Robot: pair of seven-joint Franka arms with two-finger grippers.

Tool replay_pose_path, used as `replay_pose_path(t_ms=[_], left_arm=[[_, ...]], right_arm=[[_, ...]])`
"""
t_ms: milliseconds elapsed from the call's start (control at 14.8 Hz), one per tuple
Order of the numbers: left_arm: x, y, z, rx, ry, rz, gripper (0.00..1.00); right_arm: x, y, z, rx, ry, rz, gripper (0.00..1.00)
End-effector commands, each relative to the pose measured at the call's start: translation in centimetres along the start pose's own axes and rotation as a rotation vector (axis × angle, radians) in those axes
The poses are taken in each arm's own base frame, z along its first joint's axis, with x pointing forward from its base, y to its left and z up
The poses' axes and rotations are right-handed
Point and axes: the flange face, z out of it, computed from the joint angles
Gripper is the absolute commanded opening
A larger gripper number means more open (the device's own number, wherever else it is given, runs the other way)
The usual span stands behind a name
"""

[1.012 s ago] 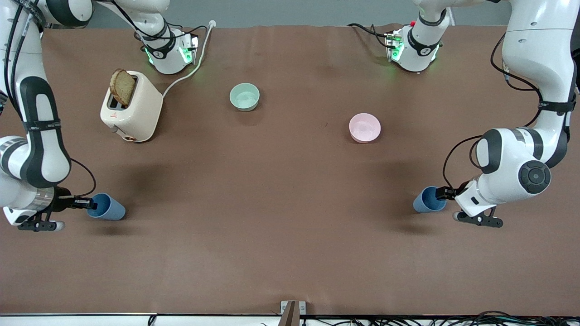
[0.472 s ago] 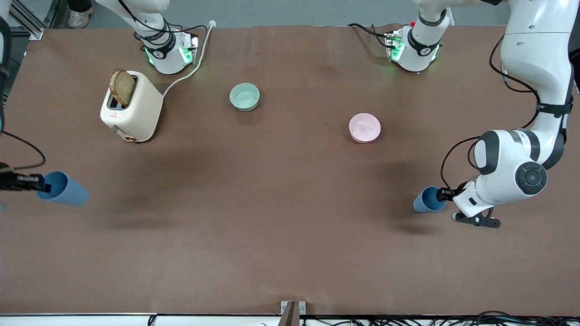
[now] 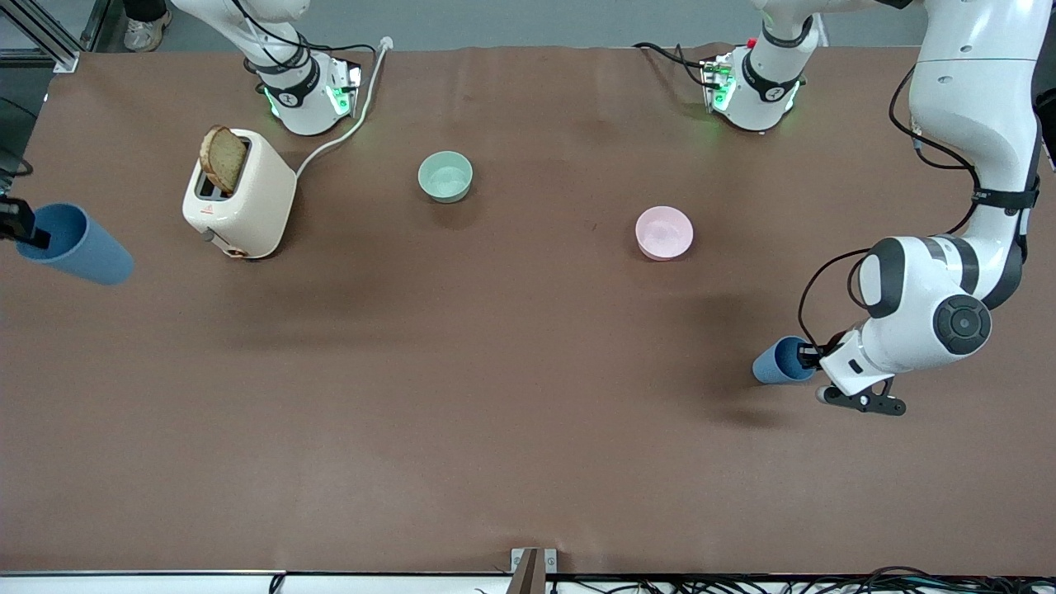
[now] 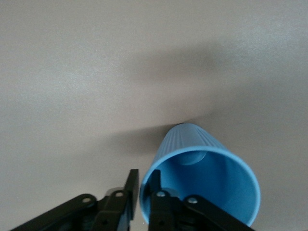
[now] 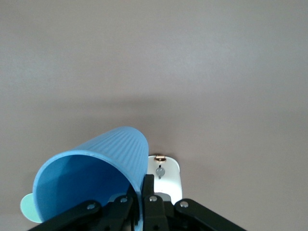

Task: Stack blue cups with both arms
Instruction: 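Lift the blue cup with the right gripper while the left gripper holds its cup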

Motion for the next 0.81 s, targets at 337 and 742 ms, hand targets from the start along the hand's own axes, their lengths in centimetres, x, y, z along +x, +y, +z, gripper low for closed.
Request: replay_pose_path(t_ms=[337,742], left_arm=[[-0.2,3.3,-4.8,-0.005,0.056,0.024,0.00],[-0.8,18.2,-12.0,-0.094,0.113,-0.088,0.00]], right_arm=[[-4.6,-3.7,0.6,-0.010,-0.014,0.092,0.05],[-4.3,-3.0,0.2,0.008,0.004,0.107,0.05]])
